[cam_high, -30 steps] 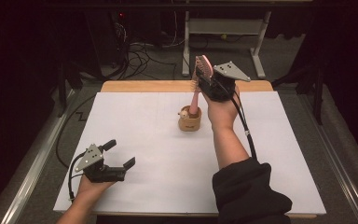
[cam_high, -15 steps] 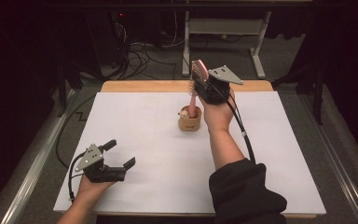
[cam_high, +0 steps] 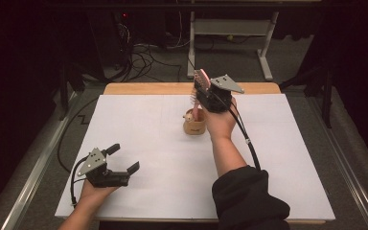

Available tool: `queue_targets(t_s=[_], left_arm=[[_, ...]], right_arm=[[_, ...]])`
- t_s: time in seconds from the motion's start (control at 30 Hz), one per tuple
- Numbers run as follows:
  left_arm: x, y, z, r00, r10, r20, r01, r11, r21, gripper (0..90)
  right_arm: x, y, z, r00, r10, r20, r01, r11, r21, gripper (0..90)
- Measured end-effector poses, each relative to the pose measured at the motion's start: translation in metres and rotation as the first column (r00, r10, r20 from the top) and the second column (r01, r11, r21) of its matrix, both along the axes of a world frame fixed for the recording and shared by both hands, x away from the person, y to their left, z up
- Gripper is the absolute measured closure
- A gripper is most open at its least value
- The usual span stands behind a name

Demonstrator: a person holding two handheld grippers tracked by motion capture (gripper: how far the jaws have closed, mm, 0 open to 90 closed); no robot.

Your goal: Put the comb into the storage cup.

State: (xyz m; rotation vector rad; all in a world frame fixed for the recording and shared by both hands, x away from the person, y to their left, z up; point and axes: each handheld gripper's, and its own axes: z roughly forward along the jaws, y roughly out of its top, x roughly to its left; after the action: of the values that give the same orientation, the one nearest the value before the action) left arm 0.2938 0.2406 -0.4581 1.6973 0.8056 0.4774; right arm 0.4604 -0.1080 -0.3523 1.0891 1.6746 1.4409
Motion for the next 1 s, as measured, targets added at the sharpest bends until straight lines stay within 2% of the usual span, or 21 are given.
queue_targets(t_s=[0.33, 1.0], left_arm=[[0.000, 0.000, 0.000, 1.0000, 0.000, 0.000, 0.000, 1.0000, 0.002, 0.0], [-0.001, 0.001, 0.000, 1.0000, -0.002, -0.003, 0.002, 1.0000, -0.005, 0.0]], right_arm=[[0.000, 0.010, -0.009, 0.9998, 0.018, -0.004, -0.018, 1.000, -0.009, 65.3], [0.001, 0.012, -0.014, 0.9998, 0.014, -0.012, -0.014, 1.000, -0.021, 65.1]])
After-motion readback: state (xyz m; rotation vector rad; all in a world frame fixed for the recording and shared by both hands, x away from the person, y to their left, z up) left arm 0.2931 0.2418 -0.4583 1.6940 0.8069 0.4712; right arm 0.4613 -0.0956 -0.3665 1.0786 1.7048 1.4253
